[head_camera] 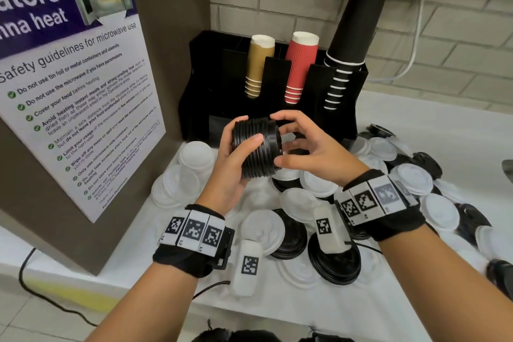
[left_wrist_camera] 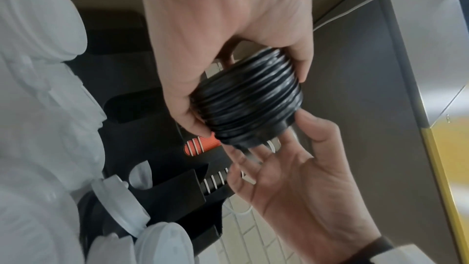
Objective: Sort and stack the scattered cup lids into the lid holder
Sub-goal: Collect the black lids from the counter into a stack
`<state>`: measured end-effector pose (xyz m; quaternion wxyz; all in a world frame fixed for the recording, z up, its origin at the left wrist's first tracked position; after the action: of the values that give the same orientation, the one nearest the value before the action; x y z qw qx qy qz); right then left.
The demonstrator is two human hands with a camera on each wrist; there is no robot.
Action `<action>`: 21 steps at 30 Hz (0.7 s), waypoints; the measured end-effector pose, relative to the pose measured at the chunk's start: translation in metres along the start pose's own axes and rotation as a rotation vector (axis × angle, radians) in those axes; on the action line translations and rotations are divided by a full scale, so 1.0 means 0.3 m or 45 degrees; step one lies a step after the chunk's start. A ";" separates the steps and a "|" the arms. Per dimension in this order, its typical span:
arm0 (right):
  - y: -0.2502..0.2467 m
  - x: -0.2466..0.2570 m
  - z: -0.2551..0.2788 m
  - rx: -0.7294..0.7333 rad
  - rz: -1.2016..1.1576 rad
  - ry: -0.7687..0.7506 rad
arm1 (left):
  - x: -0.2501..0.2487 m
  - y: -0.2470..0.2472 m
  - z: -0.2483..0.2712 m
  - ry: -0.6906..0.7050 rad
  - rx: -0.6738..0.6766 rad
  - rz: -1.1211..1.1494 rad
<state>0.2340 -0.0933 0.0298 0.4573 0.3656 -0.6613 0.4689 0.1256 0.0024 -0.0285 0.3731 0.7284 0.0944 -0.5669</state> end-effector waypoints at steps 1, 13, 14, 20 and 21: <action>0.002 0.000 -0.003 -0.008 0.010 -0.012 | 0.002 0.000 -0.001 -0.006 -0.013 0.019; 0.016 0.079 -0.077 0.017 0.494 -0.049 | 0.053 -0.025 0.010 -0.374 0.037 0.466; 0.013 0.077 -0.086 0.028 0.462 -0.011 | 0.059 -0.035 0.009 -0.372 0.025 0.514; -0.083 -0.048 -0.148 -0.044 0.756 0.332 | 0.051 -0.105 0.014 -0.316 -0.056 0.692; -0.081 -0.100 -0.152 0.103 0.982 0.501 | 0.045 -0.117 0.014 -0.303 -0.071 0.689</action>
<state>0.2775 -0.0551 0.0148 0.3515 0.0132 -0.6306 0.6918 0.1074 0.0204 -0.0563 0.5391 0.6450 -0.1320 -0.5253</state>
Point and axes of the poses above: each hand's wrist, its own z-axis away from the middle knuckle, its own y-axis out of the palm, x = y × z, the point moved 5 cm from there along -z, towards the middle knuckle, and after that the axes turned 8 degrees about -z, right-handed, at the moved point
